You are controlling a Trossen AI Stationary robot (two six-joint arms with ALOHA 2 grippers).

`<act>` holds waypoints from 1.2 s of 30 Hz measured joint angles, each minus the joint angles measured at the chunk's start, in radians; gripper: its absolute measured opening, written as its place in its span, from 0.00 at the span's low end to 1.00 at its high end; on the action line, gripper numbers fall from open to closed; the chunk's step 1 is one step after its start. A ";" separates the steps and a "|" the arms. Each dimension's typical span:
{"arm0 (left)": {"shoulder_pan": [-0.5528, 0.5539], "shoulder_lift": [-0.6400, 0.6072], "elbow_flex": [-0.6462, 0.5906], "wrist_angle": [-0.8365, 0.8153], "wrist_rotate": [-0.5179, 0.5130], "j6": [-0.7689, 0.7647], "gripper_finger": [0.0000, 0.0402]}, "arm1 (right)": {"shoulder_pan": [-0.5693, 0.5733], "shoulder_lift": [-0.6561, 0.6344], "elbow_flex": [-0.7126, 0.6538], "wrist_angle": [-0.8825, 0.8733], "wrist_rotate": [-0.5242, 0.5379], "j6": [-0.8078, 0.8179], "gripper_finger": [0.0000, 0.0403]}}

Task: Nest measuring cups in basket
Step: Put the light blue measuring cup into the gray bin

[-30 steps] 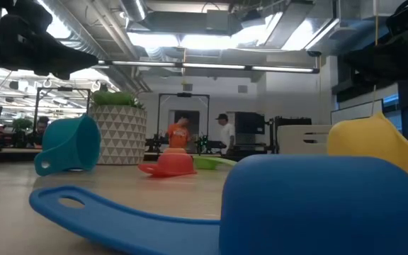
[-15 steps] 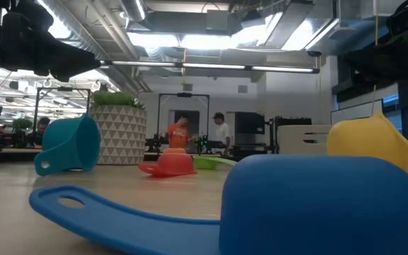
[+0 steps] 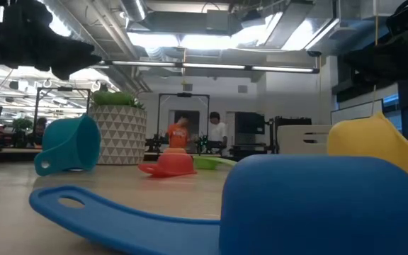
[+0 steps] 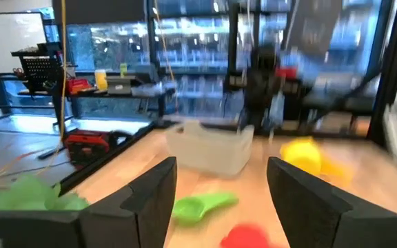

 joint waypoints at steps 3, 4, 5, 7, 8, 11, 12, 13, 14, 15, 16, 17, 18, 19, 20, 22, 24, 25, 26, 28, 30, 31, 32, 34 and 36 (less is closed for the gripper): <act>0.000 0.000 0.000 0.059 -0.001 -0.083 0.54 | 0.000 0.000 0.000 0.000 0.000 0.000 0.13; 0.000 0.000 0.003 0.059 -0.001 -0.100 0.54 | 0.000 0.000 0.000 0.000 0.000 0.000 0.13; 0.000 0.005 0.007 0.056 -0.001 -0.115 0.54 | 0.000 0.000 0.000 0.000 0.000 0.000 0.13; 0.000 0.025 0.020 0.057 -0.001 -0.135 0.54 | 0.000 0.000 0.000 0.000 0.000 0.000 0.13; 0.000 0.040 0.028 0.057 -0.002 -0.142 0.54 | 0.000 0.000 0.000 0.000 0.000 0.000 0.13; 0.000 0.100 0.062 0.056 -0.006 -0.169 0.54 | 0.000 0.000 0.000 0.000 0.000 0.000 0.13; 0.000 0.126 0.077 0.056 -0.011 -0.178 0.54 | 0.000 0.000 0.000 0.000 0.000 0.000 0.13; 0.000 0.154 0.093 0.055 -0.014 -0.190 0.54 | 0.000 0.000 0.000 0.000 0.000 0.000 0.13; 0.000 0.184 0.111 0.054 -0.018 -0.198 0.54 | 0.000 0.000 0.000 0.000 0.000 0.000 0.13; 0.000 0.217 0.130 0.054 -0.022 -0.206 0.54 | 0.000 0.000 0.000 0.000 0.000 0.000 0.13; 0.000 0.252 0.152 0.054 -0.027 -0.216 0.54 | 0.000 0.000 0.000 0.000 0.000 0.000 0.13; 0.000 0.288 0.174 0.050 -0.033 -0.222 0.54 | 0.000 0.000 0.000 0.000 0.000 0.000 0.13; 0.000 0.324 0.201 0.036 -0.037 -0.226 0.54 | 0.000 0.000 0.000 0.000 0.000 0.000 0.13; 0.000 0.359 0.229 0.020 -0.040 -0.237 0.54 | 0.000 0.000 0.000 0.000 0.000 0.000 0.13; 0.000 0.397 0.260 -0.001 -0.045 -0.253 0.54 | 0.000 0.000 0.000 0.000 0.000 0.000 0.13; 0.000 0.470 0.325 -0.046 -0.054 -0.288 0.54 | 0.000 0.000 0.000 0.000 0.000 0.000 0.13; 0.000 0.535 0.393 -0.111 -0.056 -0.321 0.54 | 0.000 0.000 0.000 0.000 0.000 0.000 0.13; 0.000 0.567 0.431 -0.146 -0.056 -0.333 0.54 | 0.000 0.000 0.000 0.000 0.000 0.000 0.13; 0.000 0.600 0.470 -0.180 -0.056 -0.352 0.54 | 0.000 0.000 0.000 0.000 0.000 0.000 0.13; 0.000 0.666 0.547 -0.256 -0.061 -0.394 0.54 | 0.000 0.000 0.000 0.000 0.000 0.000 0.13; 0.000 0.728 0.620 -0.332 -0.070 -0.451 0.54 | 0.000 0.000 0.000 0.000 0.000 0.000 0.13; 0.000 0.758 0.656 -0.371 -0.071 -0.482 0.54 | 0.000 0.000 0.000 0.000 0.000 0.000 0.13; 0.000 0.788 0.693 -0.412 -0.071 -0.515 0.54 | 0.000 0.000 0.000 0.000 0.000 0.000 0.13; 0.000 0.850 0.769 -0.509 -0.072 -0.596 0.54 | 0.000 0.000 0.000 0.000 0.000 0.000 0.13; 0.000 0.912 0.839 -0.616 -0.070 -0.685 0.54 | 0.000 0.000 0.000 0.000 0.000 0.000 0.13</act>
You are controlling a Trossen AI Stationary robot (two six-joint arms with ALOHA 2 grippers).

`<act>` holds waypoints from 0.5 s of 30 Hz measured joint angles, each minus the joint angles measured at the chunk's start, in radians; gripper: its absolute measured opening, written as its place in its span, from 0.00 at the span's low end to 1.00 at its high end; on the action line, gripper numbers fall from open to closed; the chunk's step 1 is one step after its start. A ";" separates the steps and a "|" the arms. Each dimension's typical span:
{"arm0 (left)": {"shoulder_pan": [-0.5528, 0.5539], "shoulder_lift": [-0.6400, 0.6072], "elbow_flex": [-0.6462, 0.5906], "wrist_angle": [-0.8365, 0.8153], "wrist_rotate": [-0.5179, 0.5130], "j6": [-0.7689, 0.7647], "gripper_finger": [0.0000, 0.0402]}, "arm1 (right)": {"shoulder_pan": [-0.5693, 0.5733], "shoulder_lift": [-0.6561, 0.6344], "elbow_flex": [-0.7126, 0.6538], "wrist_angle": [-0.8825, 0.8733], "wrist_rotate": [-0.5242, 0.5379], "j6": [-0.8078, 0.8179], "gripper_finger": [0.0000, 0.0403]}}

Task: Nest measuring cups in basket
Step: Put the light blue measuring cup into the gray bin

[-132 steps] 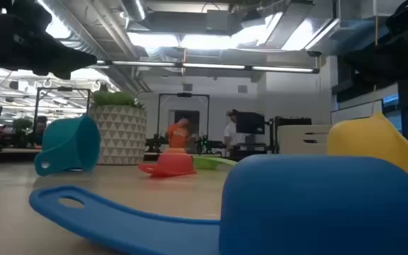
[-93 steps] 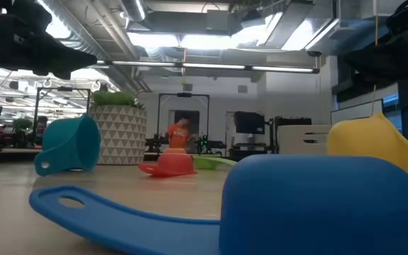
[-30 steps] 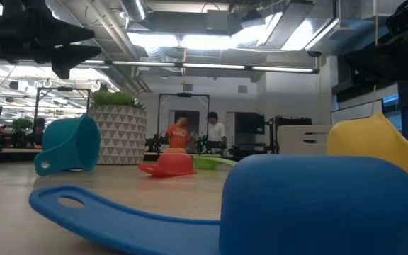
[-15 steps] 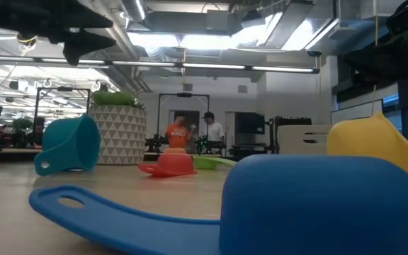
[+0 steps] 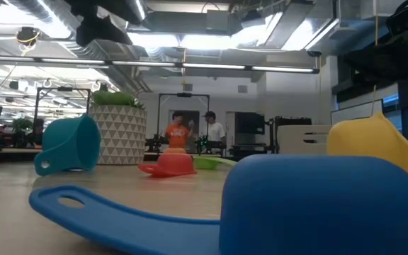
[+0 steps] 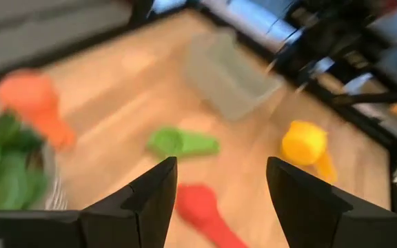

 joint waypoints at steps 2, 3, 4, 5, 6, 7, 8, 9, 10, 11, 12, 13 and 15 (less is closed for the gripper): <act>0.000 0.058 0.065 -0.098 0.006 -0.089 0.54 | 0.000 0.000 0.000 0.000 0.000 0.000 0.13; 0.000 0.086 0.097 -0.147 0.020 -0.131 0.54 | 0.000 0.000 0.000 0.000 0.000 0.000 0.13; 0.000 0.115 0.128 -0.197 0.037 -0.172 0.54 | 0.000 0.000 0.000 0.000 0.000 0.000 0.13; 0.000 0.144 0.157 -0.245 0.055 -0.215 0.54 | 0.000 0.000 0.000 0.000 0.000 0.000 0.13; 0.000 0.174 0.186 -0.291 0.072 -0.253 0.54 | 0.000 0.000 0.000 0.000 0.000 0.000 0.13; 0.000 0.204 0.213 -0.332 0.090 -0.290 0.54 | 0.000 0.000 0.000 0.000 0.000 0.000 0.13; 0.000 0.234 0.238 -0.370 0.110 -0.322 0.54 | 0.000 0.000 0.000 0.000 0.000 0.000 0.13; 0.000 0.263 0.263 -0.405 0.129 -0.353 0.54 | 0.000 0.000 0.000 0.000 0.000 0.000 0.13; 0.000 0.289 0.283 -0.434 0.150 -0.380 0.54 | 0.000 0.000 0.000 0.000 0.000 0.000 0.13; 0.000 0.315 0.302 -0.459 0.173 -0.405 0.54 | 0.000 0.000 0.000 0.000 0.000 0.000 0.13; 0.000 0.343 0.319 -0.485 0.192 -0.429 0.54 | 0.000 0.000 0.000 0.000 0.000 0.000 0.13; 0.001 0.369 0.336 -0.513 0.211 -0.453 0.54 | 0.000 0.000 0.000 0.000 0.000 0.000 0.13; 0.008 0.419 0.367 -0.564 0.253 -0.499 0.54 | 0.000 0.000 0.000 0.000 0.000 0.000 0.13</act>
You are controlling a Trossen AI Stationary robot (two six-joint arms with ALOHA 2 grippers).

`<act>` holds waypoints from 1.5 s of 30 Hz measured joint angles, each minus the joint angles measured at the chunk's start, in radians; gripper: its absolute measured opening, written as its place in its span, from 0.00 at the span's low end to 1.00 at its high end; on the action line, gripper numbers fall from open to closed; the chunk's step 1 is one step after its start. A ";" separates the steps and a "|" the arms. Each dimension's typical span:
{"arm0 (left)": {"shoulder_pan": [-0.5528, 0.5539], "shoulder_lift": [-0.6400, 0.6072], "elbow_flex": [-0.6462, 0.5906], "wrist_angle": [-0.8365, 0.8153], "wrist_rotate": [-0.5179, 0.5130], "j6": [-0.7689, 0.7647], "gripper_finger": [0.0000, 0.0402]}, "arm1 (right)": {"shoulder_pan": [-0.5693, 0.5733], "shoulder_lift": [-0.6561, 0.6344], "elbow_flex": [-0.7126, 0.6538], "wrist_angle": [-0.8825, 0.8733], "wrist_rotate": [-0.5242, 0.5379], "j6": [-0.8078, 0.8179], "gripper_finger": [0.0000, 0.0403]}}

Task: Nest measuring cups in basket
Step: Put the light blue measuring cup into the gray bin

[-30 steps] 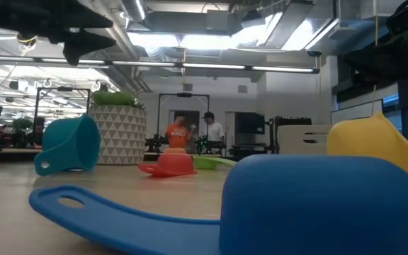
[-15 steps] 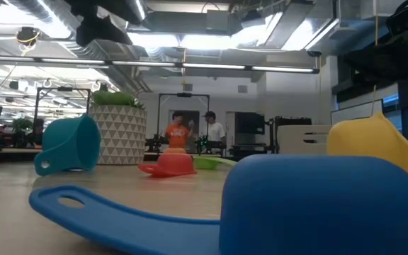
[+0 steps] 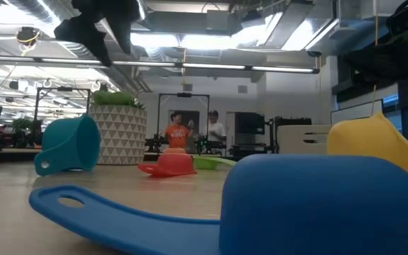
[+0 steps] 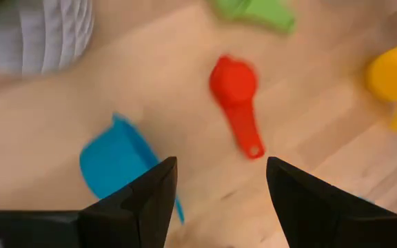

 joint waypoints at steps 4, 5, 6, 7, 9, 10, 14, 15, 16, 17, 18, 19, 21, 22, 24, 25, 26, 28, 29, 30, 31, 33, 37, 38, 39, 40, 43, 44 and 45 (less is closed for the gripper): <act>0.022 0.085 0.057 -0.109 0.063 -0.059 0.54 | 0.000 0.000 0.000 0.000 0.000 0.000 0.13; 0.029 0.104 0.068 -0.131 0.069 -0.059 0.54 | 0.000 0.000 0.000 0.000 0.000 0.000 0.13; 0.038 0.121 0.079 -0.151 0.075 -0.059 0.54 | 0.000 0.000 0.000 0.000 0.000 0.000 0.13; 0.047 0.138 0.089 -0.169 0.080 -0.059 0.54 | 0.000 0.000 0.000 0.000 0.000 0.000 0.13; 0.066 0.169 0.103 -0.200 0.089 -0.059 0.54 | 0.000 0.000 0.000 0.000 0.000 0.000 0.13; 0.075 0.182 0.105 -0.211 0.101 -0.059 0.54 | 0.000 0.000 0.000 0.000 0.000 0.000 0.13; 0.098 0.234 0.105 -0.219 0.126 -0.059 0.54 | 0.000 0.000 0.000 0.000 0.000 0.000 0.13; 0.103 0.245 0.105 -0.227 0.131 -0.058 0.54 | 0.000 0.000 0.000 0.000 0.000 0.000 0.13; 0.107 0.256 0.105 -0.235 0.133 -0.058 0.54 | 0.000 0.000 0.000 0.000 0.000 0.000 0.13; 0.111 0.267 0.105 -0.241 0.134 -0.054 0.54 | 0.000 0.000 0.000 0.000 0.000 0.000 0.13; 0.115 0.279 0.105 -0.247 0.134 -0.053 0.54 | 0.000 0.000 0.000 0.000 0.000 0.000 0.13; 0.118 0.289 0.105 -0.258 0.134 -0.053 0.54 | 0.000 0.000 0.000 0.000 0.000 0.000 0.13; 0.121 0.307 0.105 -0.276 0.134 -0.052 0.54 | 0.000 0.000 0.000 0.000 0.000 0.000 0.13; 0.122 0.316 0.105 -0.282 0.133 -0.051 0.54 | 0.000 0.000 0.000 0.000 0.000 0.000 0.13; 0.121 0.333 0.105 -0.284 0.128 -0.051 0.54 | 0.000 0.000 0.000 0.000 0.000 0.000 0.13; 0.121 0.341 0.105 -0.285 0.127 -0.051 0.54 | 0.000 0.000 0.000 0.000 0.000 0.000 0.13; 0.121 0.349 0.105 -0.285 0.127 -0.051 0.54 | 0.000 0.000 0.000 0.000 0.000 0.000 0.13; 0.121 0.362 0.105 -0.287 0.127 -0.050 0.54 | 0.000 0.000 0.000 0.000 0.000 0.000 0.13; 0.121 0.369 0.105 -0.289 0.126 -0.050 0.54 | 0.000 0.000 0.000 0.000 0.000 0.000 0.13; 0.121 0.377 0.105 -0.289 0.126 -0.050 0.54 | 0.000 0.000 0.000 0.000 0.000 0.000 0.13; 0.121 0.384 0.105 -0.290 0.126 -0.050 0.54 | 0.000 0.000 0.000 0.000 0.000 0.000 0.13; 0.121 0.394 0.105 -0.297 0.125 -0.043 0.54 | 0.000 0.000 0.000 0.000 0.000 0.000 0.13; 0.121 0.423 0.105 -0.310 0.122 -0.031 0.54 | 0.000 0.000 0.000 0.000 0.000 0.000 0.13; 0.121 0.431 0.105 -0.312 0.122 -0.028 0.54 | 0.000 0.000 0.000 0.000 0.000 0.000 0.13; 0.121 0.440 0.105 -0.313 0.122 -0.024 0.54 | 0.000 0.000 0.000 0.000 0.000 0.000 0.13; 0.121 0.450 0.105 -0.316 0.122 -0.019 0.54 | 0.000 0.000 0.000 0.000 0.000 0.000 0.13; 0.121 0.476 0.105 -0.324 0.122 0.013 0.54 | 0.000 0.000 0.000 0.000 0.000 0.000 0.13; 0.121 0.484 0.105 -0.328 0.121 0.021 0.54 | 0.000 0.000 0.000 0.000 0.000 0.000 0.13; 0.121 0.492 0.105 -0.333 0.119 0.026 0.54 | 0.000 0.000 0.000 0.000 0.000 0.000 0.13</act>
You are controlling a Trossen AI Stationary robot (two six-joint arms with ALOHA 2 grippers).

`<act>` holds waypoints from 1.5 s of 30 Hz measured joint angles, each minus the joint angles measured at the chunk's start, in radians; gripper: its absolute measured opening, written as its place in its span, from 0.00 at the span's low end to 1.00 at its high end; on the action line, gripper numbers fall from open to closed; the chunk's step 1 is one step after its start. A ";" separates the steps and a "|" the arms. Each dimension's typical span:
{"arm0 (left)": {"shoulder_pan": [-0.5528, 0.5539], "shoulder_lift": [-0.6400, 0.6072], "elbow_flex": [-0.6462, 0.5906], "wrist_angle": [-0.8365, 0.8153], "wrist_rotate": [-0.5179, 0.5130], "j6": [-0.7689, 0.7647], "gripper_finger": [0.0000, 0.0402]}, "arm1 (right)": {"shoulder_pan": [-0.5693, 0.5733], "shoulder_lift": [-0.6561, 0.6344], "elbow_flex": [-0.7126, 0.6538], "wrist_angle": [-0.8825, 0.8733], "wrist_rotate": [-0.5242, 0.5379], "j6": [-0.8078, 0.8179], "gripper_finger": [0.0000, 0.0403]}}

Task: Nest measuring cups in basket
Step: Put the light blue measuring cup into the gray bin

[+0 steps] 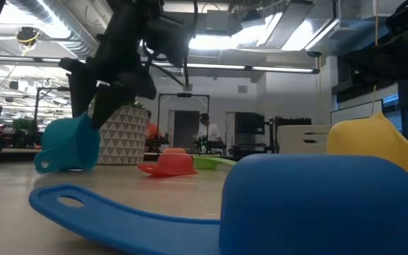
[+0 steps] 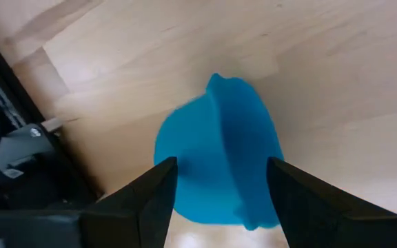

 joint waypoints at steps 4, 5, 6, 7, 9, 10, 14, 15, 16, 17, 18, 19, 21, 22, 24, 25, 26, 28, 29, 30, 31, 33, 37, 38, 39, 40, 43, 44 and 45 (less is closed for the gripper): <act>0.000 0.021 0.000 -0.023 -0.016 0.013 0.54 | 0.000 0.000 0.000 0.000 0.000 0.000 0.13; 0.000 0.022 -0.001 -0.032 -0.016 0.024 0.54 | 0.000 0.000 0.000 0.000 0.000 0.000 0.13; 0.000 0.021 -0.001 -0.038 -0.018 0.028 0.54 | 0.000 0.000 0.000 0.000 0.000 0.000 0.13; 0.000 0.020 -0.001 -0.040 -0.021 0.028 0.53 | 0.000 0.000 0.000 0.000 0.000 0.000 0.13; 0.000 0.021 -0.001 -0.044 -0.022 0.028 0.52 | 0.000 0.000 0.000 0.000 0.000 0.000 0.13; 0.000 0.021 -0.001 -0.058 -0.022 0.028 0.51 | 0.000 0.000 0.000 0.000 0.000 0.000 0.13; 0.000 0.020 -0.001 -0.094 -0.021 0.028 0.47 | 0.000 0.000 0.000 0.000 0.000 0.000 0.13; 0.000 0.020 -0.001 -0.094 -0.019 0.028 0.46 | 0.000 0.000 0.000 0.000 0.000 0.000 0.13; 0.000 0.020 -0.001 -0.094 -0.015 0.028 0.44 | 0.000 0.000 0.000 0.000 0.000 0.000 0.13; 0.000 0.020 -0.001 -0.095 -0.014 0.028 0.43 | 0.000 0.000 0.000 0.000 0.000 0.000 0.13; 0.000 0.020 -0.001 -0.094 -0.011 0.028 0.42 | 0.000 0.000 0.000 0.000 0.000 0.000 0.13; 0.000 0.020 -0.001 -0.094 -0.006 0.028 0.41 | 0.000 0.000 0.000 0.000 0.000 0.000 0.13; 0.000 0.020 -0.001 -0.094 0.009 0.029 0.39 | 0.000 0.000 0.000 0.000 0.000 0.000 0.13; 0.000 0.020 -0.001 -0.094 0.017 0.028 0.38 | 0.000 0.000 0.000 0.000 0.000 0.000 0.13; 0.000 0.020 -0.009 -0.091 0.038 0.029 0.35 | 0.000 0.000 0.000 0.000 0.000 0.000 0.13; 0.000 0.020 -0.017 -0.091 0.048 0.029 0.34 | 0.000 0.000 0.000 0.000 0.000 0.000 0.13; 0.000 0.020 -0.025 -0.091 0.056 0.029 0.32 | 0.000 0.000 0.000 0.000 0.000 0.000 0.13; 0.000 0.020 -0.041 -0.092 0.070 0.031 0.28 | 0.000 0.000 0.000 0.000 0.000 0.000 0.13; 0.000 0.020 -0.048 -0.091 0.072 0.039 0.26 | 0.000 0.000 0.000 0.000 0.000 0.000 0.13; -0.001 0.020 -0.053 -0.090 0.072 0.048 0.24 | 0.000 0.000 0.000 0.000 0.000 0.000 0.13; -0.001 0.020 -0.055 -0.087 0.072 0.053 0.22 | 0.000 0.000 0.000 0.000 0.000 0.000 0.13; -0.001 0.020 -0.055 -0.081 0.067 0.056 0.17 | 0.000 0.000 0.000 0.000 0.000 0.000 0.13; -0.002 0.020 -0.055 -0.081 0.057 0.091 0.07 | 0.000 0.000 0.000 0.000 0.000 0.000 0.13; -0.002 0.020 -0.055 -0.079 0.051 0.102 0.04 | 0.000 0.000 0.000 0.000 0.000 0.000 0.13; -0.002 0.020 -0.055 -0.075 0.043 0.112 0.03 | 0.000 0.000 0.000 0.000 0.000 0.000 0.13; -0.002 0.020 -0.055 -0.072 0.034 0.120 0.02 | 0.000 0.000 0.000 0.000 0.000 0.000 0.13; -0.001 0.020 -0.055 -0.048 0.021 0.136 0.02 | 0.000 0.000 0.000 0.000 0.000 0.000 0.13; -0.002 0.019 -0.055 -0.043 0.009 0.144 0.02 | 0.000 0.000 0.000 0.000 0.000 0.000 0.13; -0.002 0.019 -0.052 -0.034 -0.008 0.164 0.02 | 0.000 0.000 0.000 0.000 0.000 0.000 0.13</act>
